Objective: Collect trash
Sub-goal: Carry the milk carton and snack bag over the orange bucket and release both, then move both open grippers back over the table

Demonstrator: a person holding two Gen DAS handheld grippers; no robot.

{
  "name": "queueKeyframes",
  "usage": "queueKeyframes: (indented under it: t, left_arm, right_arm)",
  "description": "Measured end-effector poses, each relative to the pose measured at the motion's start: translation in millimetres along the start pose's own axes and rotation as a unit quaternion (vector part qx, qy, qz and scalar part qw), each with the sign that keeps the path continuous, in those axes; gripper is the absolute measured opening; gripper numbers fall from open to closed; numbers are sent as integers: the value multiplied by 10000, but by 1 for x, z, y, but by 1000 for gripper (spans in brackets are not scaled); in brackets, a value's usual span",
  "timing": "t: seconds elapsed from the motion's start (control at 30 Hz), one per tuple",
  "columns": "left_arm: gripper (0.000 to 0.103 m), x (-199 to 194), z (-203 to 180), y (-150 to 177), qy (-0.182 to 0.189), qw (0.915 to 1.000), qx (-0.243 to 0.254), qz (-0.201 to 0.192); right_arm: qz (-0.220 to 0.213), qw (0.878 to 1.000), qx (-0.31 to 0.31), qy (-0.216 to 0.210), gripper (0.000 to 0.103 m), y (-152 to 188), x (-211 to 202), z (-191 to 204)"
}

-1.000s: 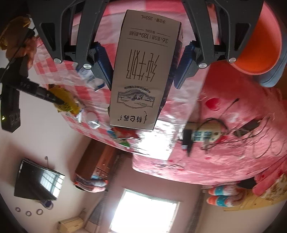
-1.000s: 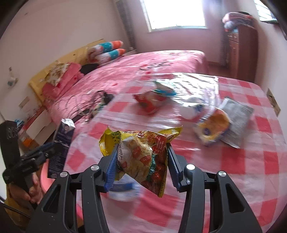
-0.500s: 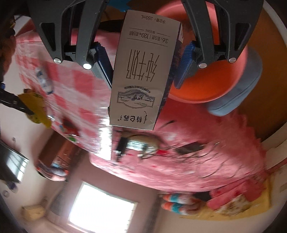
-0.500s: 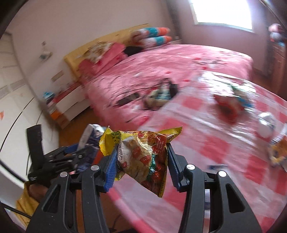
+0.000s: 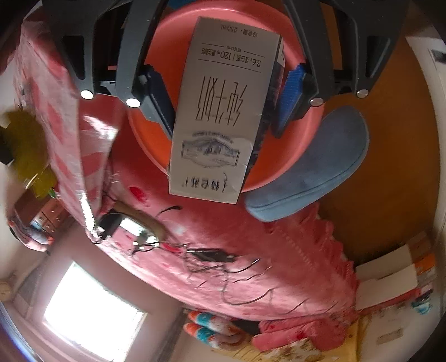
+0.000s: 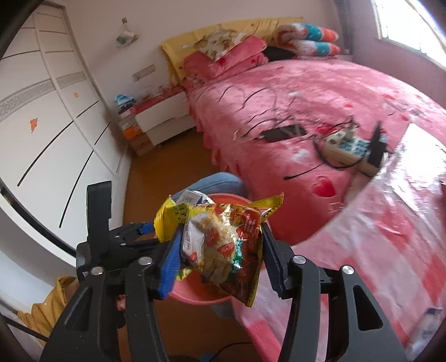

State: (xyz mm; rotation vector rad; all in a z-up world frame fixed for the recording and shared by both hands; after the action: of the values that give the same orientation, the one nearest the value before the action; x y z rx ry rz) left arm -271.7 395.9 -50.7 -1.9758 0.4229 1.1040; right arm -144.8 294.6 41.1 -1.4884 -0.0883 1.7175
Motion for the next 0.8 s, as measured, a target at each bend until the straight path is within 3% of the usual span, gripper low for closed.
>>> queueKeyframes:
  t: [0.07, 0.3, 0.8]
  left_arm:
    - [78, 0, 7, 2, -26, 10000, -85, -2]
    - [82, -1, 13, 1, -148, 9998, -53, -97]
    - [83, 0, -17, 8, 260, 9992, 285, -79]
  right_arm:
    - [9, 10000, 49, -50, 78, -1, 5, 1]
    - [-161, 9991, 370, 128, 89, 4, -8, -13]
    - [-284, 9952, 703, 614, 90, 36, -34, -33]
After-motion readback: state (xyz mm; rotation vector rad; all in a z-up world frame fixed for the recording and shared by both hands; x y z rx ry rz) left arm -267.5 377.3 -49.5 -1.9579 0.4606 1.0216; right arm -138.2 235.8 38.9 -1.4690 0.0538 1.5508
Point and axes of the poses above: each gripper's, at about its wrist camera, not at the fingertips, and x roughly the way its jaws point, z to its left, y to its underside, the point moved 2 cm from there along x, roughly the way its jaws point, and after that the axes turned 7 degrees about z, right-handed, at the moved point
